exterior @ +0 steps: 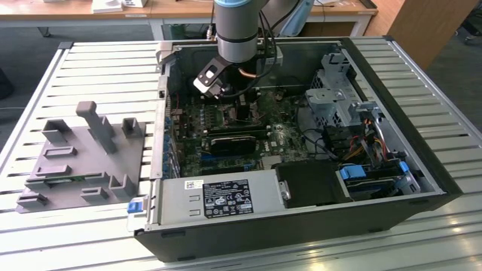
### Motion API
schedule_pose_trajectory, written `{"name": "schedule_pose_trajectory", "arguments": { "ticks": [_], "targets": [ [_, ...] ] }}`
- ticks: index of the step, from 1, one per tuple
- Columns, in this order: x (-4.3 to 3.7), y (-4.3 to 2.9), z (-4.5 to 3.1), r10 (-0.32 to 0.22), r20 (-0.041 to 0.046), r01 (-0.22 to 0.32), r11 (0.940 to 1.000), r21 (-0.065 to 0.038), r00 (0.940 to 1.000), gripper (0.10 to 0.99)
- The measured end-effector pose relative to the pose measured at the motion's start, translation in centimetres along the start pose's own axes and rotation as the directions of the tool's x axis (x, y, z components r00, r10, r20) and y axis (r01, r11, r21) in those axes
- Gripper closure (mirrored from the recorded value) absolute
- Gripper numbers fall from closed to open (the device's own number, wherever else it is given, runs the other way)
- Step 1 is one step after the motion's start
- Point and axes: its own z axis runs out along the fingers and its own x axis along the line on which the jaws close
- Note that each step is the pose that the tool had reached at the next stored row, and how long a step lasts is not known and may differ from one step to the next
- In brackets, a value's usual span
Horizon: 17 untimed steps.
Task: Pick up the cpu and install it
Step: 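Place the cpu into insertion slot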
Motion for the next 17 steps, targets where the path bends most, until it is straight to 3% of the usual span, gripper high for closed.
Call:
{"name": "schedule_pose_trajectory", "arguments": {
  "ticks": [4, 9, 10, 11, 13, 14, 16, 17],
  "targets": [
    [0.00, 0.01, -0.10, 0.000, 0.0000, 0.000, 1.0000, 0.000, 1.0000, 0.478],
    [-0.01, 0.05, -0.86, 0.000, 0.0000, 0.000, 1.0000, 0.000, 1.0000, 0.490],
    [-0.01, 0.06, -0.97, 0.000, 0.0000, 0.000, 1.0000, 0.000, 1.0000, 0.553],
    [-0.01, 0.07, -1.07, 0.000, -0.0001, 0.000, 1.0000, 0.000, 1.0000, 0.553],
    [-0.01, 0.08, -1.20, 0.000, -0.0002, 0.000, 1.0000, 0.001, 1.0000, 0.675],
    [-0.01, 0.08, -1.26, 0.000, -0.0001, 0.000, 1.0000, 0.001, 1.0000, 0.675],
    [-0.02, 0.09, -1.39, 0.000, -0.0001, 0.000, 1.0000, 0.001, 1.0000, 0.788],
    [-0.02, 0.10, -1.45, 0.000, -0.0001, 0.000, 1.0000, 0.002, 1.0000, 0.788]
  ]
}}
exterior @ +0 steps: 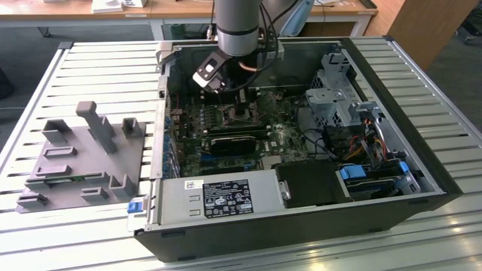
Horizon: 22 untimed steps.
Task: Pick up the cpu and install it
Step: 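Place the cpu into insertion slot, then close the cpu cover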
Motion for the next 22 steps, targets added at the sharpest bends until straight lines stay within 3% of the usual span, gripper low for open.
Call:
{"name": "schedule_pose_trajectory", "arguments": {
  "ticks": [2, 5, 22],
  "targets": [
    [0.00, 0.01, -0.14, 0.000, 0.0000, 0.000, 1.0000, 0.000, 1.0000, 0.906],
    [-0.01, 0.02, -0.35, 0.000, 0.0000, 0.000, 1.0000, 0.001, 1.0000, 0.980],
    [-0.02, 0.08, -1.38, 0.000, 0.0000, 0.000, 1.0000, 0.001, 1.0000, 0.980]
  ]
}}
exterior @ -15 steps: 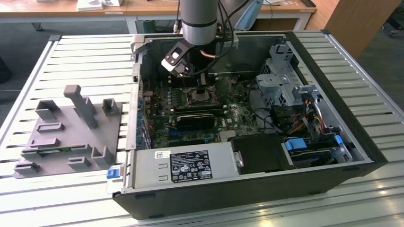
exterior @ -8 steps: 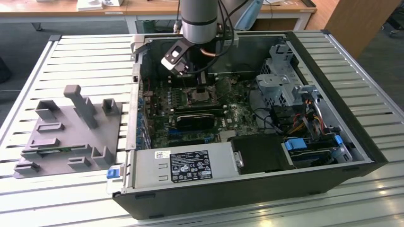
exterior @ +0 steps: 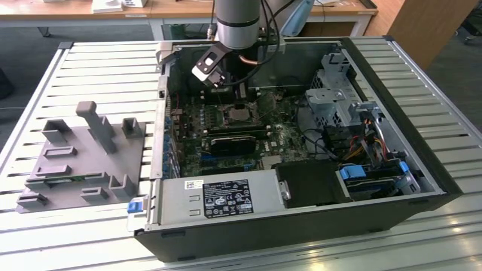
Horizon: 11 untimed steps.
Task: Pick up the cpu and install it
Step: 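Close the cpu cover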
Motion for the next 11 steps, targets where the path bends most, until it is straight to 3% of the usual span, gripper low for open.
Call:
{"name": "schedule_pose_trajectory", "arguments": {
  "ticks": [11],
  "targets": [
    [0.00, 0.09, -1.40, 0.000, 0.0000, 0.000, 1.0000, 0.000, 1.0000, 0.980]
  ]
}}
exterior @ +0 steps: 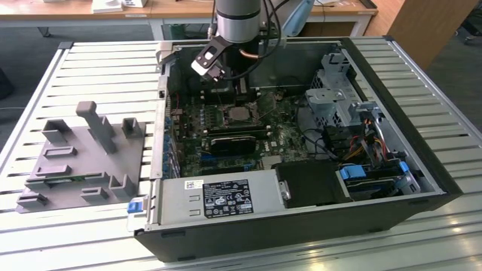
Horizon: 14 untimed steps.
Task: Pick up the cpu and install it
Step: 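Close the cpu cover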
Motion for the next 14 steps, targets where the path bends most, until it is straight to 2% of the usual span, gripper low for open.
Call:
{"name": "schedule_pose_trajectory", "arguments": {
  "ticks": [3, 8, 11, 14],
  "targets": [
    [0.00, 0.05, -0.82, 0.000, -0.0001, 0.000, 1.0000, 0.000, 1.0000, 0.980],
    [-0.02, 0.17, -2.84, 0.000, 0.0001, 0.000, 1.0000, 0.000, 1.0000, 0.980],
    [-0.18, 0.17, -2.94, 0.000, -0.0001, 0.000, 1.0000, 0.000, 1.0000, 0.980],
    [-0.72, 0.18, -2.93, 0.000, 0.0000, 0.000, 1.0000, 0.000, 1.0000, 0.980]
  ]
}}
